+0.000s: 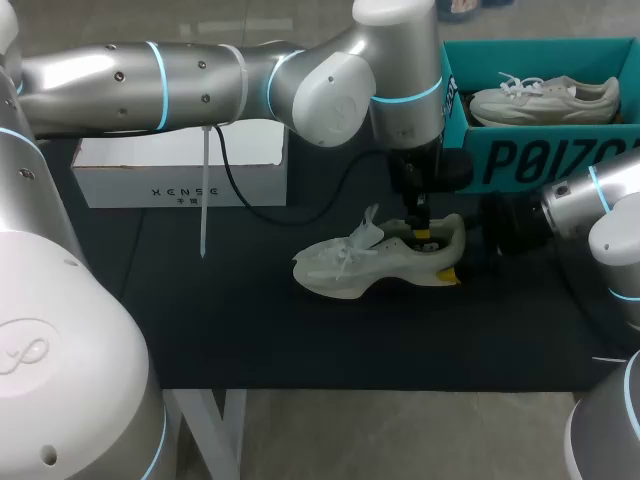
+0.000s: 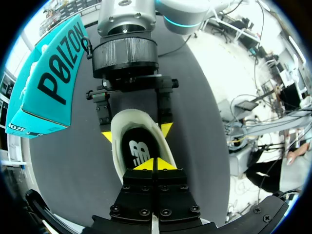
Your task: Take the shoe out of the shoebox, open the shoe tongue, remove and reinsert the insole, then place the shoe into the shoebox
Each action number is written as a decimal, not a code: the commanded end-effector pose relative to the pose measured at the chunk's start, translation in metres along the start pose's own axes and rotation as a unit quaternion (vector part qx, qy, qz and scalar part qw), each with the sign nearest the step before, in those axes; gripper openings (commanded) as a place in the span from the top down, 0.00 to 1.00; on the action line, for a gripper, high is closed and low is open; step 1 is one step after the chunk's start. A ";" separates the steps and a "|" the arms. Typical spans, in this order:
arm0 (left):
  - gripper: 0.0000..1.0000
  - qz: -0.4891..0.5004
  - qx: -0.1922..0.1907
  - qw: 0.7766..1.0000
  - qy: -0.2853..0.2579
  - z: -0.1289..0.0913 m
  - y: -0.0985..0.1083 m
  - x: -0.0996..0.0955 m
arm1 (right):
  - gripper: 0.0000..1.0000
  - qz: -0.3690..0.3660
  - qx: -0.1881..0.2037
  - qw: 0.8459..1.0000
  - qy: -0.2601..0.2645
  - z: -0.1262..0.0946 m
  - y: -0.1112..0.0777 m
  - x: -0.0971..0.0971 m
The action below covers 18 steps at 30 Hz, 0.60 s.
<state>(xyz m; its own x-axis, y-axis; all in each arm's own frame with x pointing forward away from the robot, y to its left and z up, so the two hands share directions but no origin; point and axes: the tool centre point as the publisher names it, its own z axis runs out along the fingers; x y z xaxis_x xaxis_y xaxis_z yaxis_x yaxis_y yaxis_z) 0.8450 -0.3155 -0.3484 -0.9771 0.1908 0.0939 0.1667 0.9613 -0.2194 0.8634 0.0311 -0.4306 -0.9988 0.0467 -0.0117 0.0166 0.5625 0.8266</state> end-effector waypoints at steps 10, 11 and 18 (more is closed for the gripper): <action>1.00 -0.004 -0.027 1.000 -0.007 0.034 0.011 -0.001 | 1.00 0.000 0.000 1.000 0.000 0.001 -0.001 -0.001; 1.00 -0.005 -0.033 0.999 -0.008 0.036 0.013 0.001 | 1.00 0.000 0.000 1.000 0.000 0.001 -0.001 -0.001; 1.00 -0.018 -0.029 0.999 0.003 0.036 0.029 0.008 | 1.00 0.000 0.000 1.000 0.000 0.001 -0.001 -0.001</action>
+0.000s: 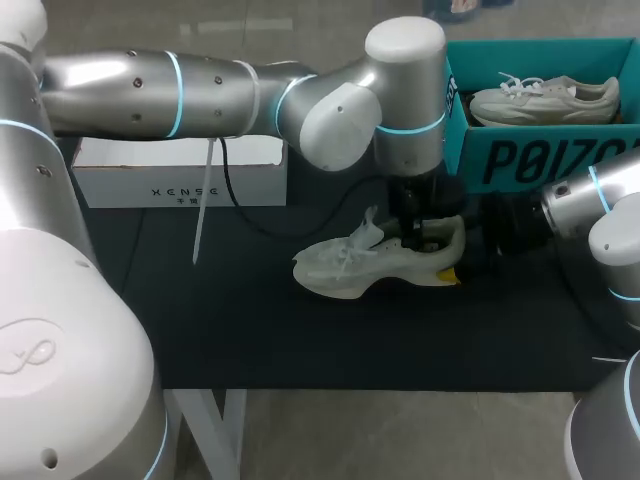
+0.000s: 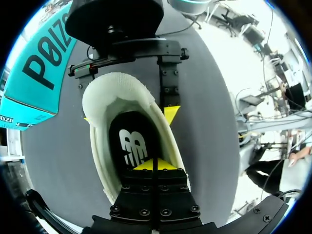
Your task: Take the shoe out of the shoebox, open the shoe tongue, remove and reinsert the insole, then place the shoe into the shoebox
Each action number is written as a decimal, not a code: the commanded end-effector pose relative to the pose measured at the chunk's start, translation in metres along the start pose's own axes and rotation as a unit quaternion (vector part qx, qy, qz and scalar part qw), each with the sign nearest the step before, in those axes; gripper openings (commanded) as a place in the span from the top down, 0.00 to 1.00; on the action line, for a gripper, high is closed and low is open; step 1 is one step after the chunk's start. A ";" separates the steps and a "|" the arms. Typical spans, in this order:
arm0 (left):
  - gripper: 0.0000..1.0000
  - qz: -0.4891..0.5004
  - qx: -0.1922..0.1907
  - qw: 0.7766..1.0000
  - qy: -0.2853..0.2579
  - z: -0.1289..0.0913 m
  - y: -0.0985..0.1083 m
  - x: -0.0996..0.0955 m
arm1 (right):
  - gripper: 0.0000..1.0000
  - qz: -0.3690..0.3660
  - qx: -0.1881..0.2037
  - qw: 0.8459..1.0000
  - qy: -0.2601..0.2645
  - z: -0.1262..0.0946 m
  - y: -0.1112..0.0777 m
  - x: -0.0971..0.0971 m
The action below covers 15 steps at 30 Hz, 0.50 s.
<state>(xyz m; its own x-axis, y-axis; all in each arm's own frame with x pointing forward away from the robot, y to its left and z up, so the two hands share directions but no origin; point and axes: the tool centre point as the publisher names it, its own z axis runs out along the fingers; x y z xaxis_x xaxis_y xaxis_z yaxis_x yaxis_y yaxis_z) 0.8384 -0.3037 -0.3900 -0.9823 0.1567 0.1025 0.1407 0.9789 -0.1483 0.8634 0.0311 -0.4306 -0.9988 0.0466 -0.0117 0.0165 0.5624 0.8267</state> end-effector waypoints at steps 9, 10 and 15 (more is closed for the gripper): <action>1.00 -0.007 -0.017 1.000 0.018 0.004 0.025 0.017 | 1.00 0.000 0.000 1.000 0.000 0.001 -0.001 -0.001; 1.00 -0.008 -0.016 1.000 0.021 0.005 0.026 0.018 | 1.00 0.000 0.000 1.000 0.000 0.001 -0.001 -0.001; 1.00 -0.010 -0.008 0.999 0.031 0.012 0.028 0.022 | 1.00 0.000 0.000 1.000 0.000 0.001 -0.001 -0.001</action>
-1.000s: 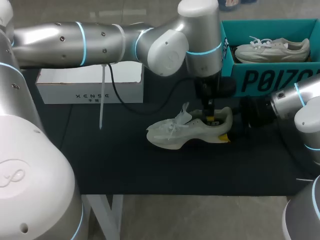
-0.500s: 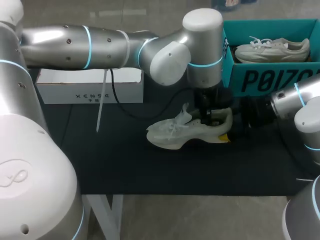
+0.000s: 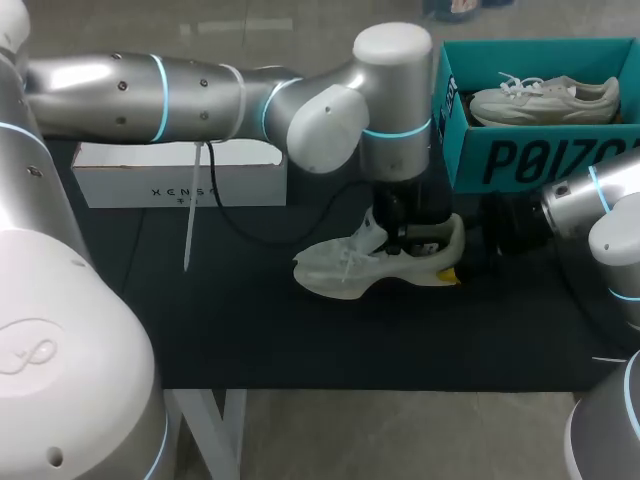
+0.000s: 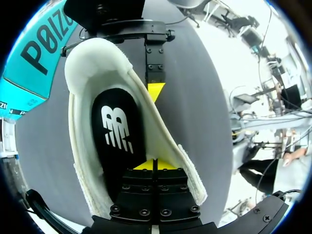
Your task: Take the shoe out of the shoebox, open the shoe tongue, remove and reinsert the insole, then place the shoe into the shoebox
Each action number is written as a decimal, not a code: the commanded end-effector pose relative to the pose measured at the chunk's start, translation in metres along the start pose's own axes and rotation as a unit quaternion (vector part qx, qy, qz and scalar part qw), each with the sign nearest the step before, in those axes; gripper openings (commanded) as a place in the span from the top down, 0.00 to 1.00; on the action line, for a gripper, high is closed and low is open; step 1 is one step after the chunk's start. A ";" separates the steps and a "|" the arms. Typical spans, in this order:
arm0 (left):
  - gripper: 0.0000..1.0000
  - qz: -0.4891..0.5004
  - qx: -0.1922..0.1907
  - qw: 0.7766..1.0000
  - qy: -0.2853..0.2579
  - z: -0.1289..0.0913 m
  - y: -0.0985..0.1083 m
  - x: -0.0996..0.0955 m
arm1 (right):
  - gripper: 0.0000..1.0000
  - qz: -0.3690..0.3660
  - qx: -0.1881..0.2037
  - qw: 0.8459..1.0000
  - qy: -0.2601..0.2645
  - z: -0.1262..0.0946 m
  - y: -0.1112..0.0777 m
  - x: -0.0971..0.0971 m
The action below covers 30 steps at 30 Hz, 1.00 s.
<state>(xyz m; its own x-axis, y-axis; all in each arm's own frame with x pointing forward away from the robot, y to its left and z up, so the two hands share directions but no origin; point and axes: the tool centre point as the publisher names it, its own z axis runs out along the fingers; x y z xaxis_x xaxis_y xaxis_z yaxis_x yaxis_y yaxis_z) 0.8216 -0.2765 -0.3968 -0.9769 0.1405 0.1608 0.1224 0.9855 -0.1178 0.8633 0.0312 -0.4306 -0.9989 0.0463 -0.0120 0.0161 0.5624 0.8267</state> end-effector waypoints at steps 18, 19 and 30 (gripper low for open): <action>0.61 -0.015 -0.024 0.998 -0.063 0.032 0.010 -0.002 | 1.00 0.000 0.000 1.000 0.000 0.001 -0.001 -0.001; 0.61 -0.022 -0.026 0.997 -0.076 0.031 0.011 -0.003 | 1.00 0.000 0.000 1.000 0.000 0.001 -0.001 -0.001; 0.59 -0.055 -0.041 0.987 -0.143 0.033 0.021 -0.010 | 1.00 0.000 0.000 1.000 0.000 0.001 -0.001 -0.001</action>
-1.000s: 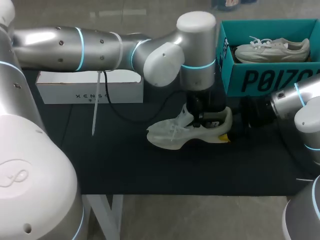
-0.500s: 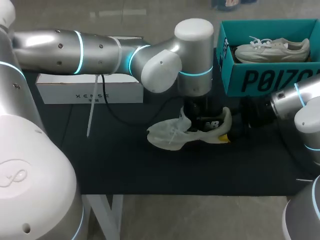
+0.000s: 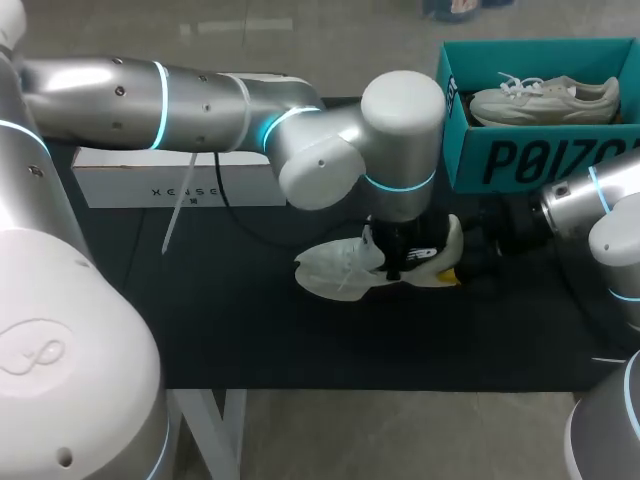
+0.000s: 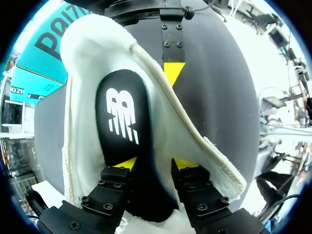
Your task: Take the shoe out of the shoebox, open the shoe tongue, remove and reinsert the insole, then place the shoe into the shoebox
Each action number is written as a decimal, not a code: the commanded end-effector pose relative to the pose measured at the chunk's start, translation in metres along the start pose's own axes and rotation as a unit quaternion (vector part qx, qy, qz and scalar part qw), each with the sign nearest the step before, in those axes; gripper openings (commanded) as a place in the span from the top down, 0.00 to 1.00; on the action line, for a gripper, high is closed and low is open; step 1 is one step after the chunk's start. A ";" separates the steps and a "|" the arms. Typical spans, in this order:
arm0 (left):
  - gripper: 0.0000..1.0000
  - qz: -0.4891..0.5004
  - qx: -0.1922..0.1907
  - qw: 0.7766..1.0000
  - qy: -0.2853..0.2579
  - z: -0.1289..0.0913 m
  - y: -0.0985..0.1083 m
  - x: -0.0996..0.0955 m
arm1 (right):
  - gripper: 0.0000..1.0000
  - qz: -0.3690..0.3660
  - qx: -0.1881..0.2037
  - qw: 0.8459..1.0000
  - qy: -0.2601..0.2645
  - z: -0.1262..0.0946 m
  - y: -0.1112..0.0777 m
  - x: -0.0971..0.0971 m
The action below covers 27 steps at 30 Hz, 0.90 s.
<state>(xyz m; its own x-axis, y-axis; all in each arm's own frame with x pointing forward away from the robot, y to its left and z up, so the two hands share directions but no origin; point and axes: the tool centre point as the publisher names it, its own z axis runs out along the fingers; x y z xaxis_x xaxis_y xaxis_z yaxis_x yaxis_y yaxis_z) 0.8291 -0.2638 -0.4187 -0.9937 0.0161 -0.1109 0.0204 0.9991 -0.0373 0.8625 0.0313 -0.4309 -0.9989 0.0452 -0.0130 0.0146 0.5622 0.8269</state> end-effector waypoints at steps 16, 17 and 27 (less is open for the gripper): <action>1.00 -0.021 -0.012 1.000 -0.002 0.026 0.011 -0.020 | 1.00 0.001 0.001 1.000 0.000 0.000 -0.001 -0.002; 1.00 -0.021 -0.011 1.000 -0.002 0.024 0.012 -0.019 | 1.00 0.001 0.001 1.000 0.000 0.000 -0.001 -0.002; 1.00 -0.060 0.036 0.997 0.015 -0.027 0.027 -0.021 | 1.00 0.001 0.001 1.000 0.000 0.000 -0.001 -0.002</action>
<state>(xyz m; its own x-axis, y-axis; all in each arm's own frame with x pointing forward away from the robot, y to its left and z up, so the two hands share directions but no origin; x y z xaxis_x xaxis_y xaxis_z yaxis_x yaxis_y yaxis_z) 0.8457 -0.2538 -0.4083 -0.9924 -0.0997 -0.0725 -0.0931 0.9917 -0.0885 0.8640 0.0312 -0.4304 -0.9988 0.0470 -0.0121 0.0164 0.5613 0.8274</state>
